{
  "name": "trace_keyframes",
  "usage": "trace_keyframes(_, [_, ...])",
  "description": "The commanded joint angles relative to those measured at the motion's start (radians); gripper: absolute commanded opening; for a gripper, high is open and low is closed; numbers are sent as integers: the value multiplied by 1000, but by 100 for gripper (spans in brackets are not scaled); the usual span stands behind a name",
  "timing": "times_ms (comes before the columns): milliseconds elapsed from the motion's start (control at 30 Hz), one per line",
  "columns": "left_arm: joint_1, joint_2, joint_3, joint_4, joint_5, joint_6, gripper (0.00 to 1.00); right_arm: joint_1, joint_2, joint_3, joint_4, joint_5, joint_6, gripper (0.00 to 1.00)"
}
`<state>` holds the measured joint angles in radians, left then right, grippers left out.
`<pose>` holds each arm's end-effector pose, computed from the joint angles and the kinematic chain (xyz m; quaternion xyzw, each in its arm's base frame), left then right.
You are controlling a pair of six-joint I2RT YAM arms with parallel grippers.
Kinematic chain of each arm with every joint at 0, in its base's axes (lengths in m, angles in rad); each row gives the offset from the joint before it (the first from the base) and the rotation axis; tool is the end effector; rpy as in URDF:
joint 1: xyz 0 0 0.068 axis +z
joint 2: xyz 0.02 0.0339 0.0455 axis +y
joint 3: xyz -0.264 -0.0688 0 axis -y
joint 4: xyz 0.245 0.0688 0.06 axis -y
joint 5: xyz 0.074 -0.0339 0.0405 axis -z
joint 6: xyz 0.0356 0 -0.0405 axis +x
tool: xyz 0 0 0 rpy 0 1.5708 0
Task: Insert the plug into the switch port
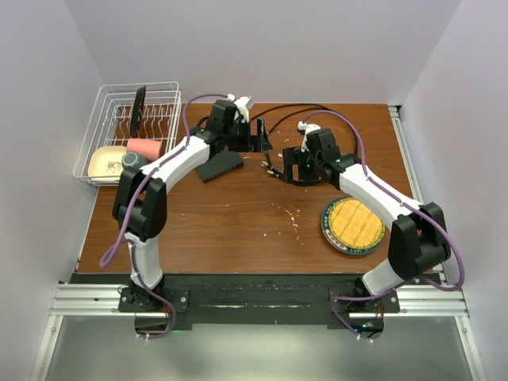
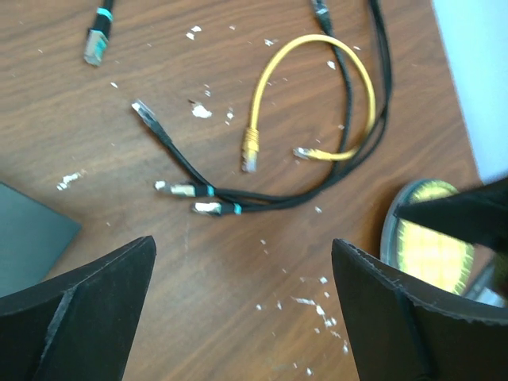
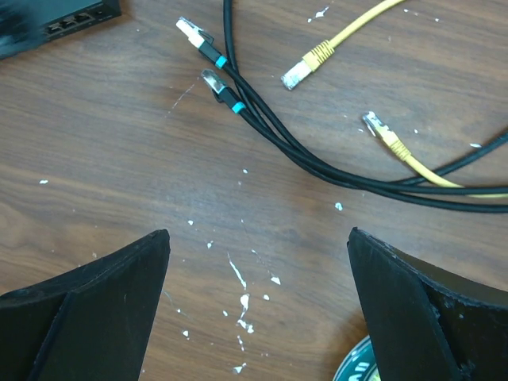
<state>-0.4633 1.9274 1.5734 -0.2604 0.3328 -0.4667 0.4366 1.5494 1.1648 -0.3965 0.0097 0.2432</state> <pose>0.3980 -0.2118 0.2702 0.0747 0.8757 -0.3349 0.3397 0.3099 0.1442 0.2640 -0.0873 0.9189 0.1240 0.3641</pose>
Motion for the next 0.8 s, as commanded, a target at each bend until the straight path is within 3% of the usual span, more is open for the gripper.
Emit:
trace_keyframes(0, [-28,62,138,-48,-84,58,100,-12,-80,-17,-15,36,30,99])
trace_keyframes(133, [-64,175,261,-105,-92,89,100,-67,-109,-36,-33,50,50,99])
trace_keyframes(300, [-147,306,470,-218,-239,148,99,-167,-170,-66,-38,4,79,99])
trace_keyframes(333, [-156,356,502,-238,-259,157,97,-171,-178,-67,-41,12,82,99])
trace_keyframes(400, [-181,402,582,-275,-316,180,84,-174,-195,-65,-54,33,97,99])
trace_keyframes(467, [-204,447,608,-278,-380,192,76,-174,-213,-65,-65,39,108,99])
trace_keyframes(767, [-268,499,571,-214,-500,264,61,-180,-248,-80,-90,65,99,99])
